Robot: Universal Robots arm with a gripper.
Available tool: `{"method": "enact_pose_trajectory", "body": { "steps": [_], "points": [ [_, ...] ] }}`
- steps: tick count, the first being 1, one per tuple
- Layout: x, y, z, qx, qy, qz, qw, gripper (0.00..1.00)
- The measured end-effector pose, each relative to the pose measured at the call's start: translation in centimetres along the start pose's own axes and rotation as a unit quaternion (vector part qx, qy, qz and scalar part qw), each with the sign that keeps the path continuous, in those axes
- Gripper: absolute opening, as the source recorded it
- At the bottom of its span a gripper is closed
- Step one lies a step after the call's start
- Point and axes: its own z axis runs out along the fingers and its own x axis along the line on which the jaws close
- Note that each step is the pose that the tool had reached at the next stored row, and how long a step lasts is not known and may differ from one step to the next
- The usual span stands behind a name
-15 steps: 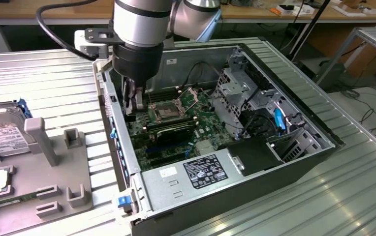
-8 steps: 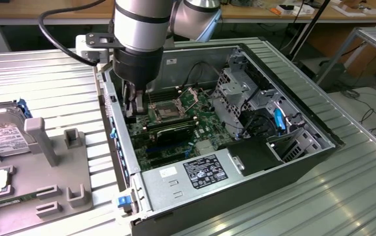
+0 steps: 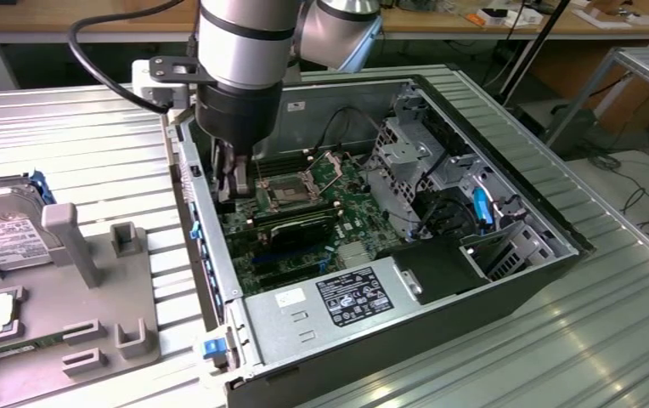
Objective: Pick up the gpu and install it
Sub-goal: 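Press down on the gpu until it lock into place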
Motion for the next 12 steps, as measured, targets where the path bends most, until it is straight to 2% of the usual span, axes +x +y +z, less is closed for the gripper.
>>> {"method": "enact_pose_trajectory", "body": {
  "steps": [6,8,10,11,12],
  "points": [
    [-0.32,-0.02,0.41,0.0001,-0.0001,0.001,1.0,0.11],
    [-0.29,-0.02,0.43,-0.0009,0.0001,0.001,1.0,0.11],
    [-0.25,-0.04,0.44,-0.0038,0.0013,0.001,1.0,0.11],
    [-0.2,-0.04,0.44,-0.0074,0.0034,0.001,1.0,0.11],
    [-0.18,-0.04,0.45,-0.0122,0.007,0.001,0.9999,0.11]
  ]
}}
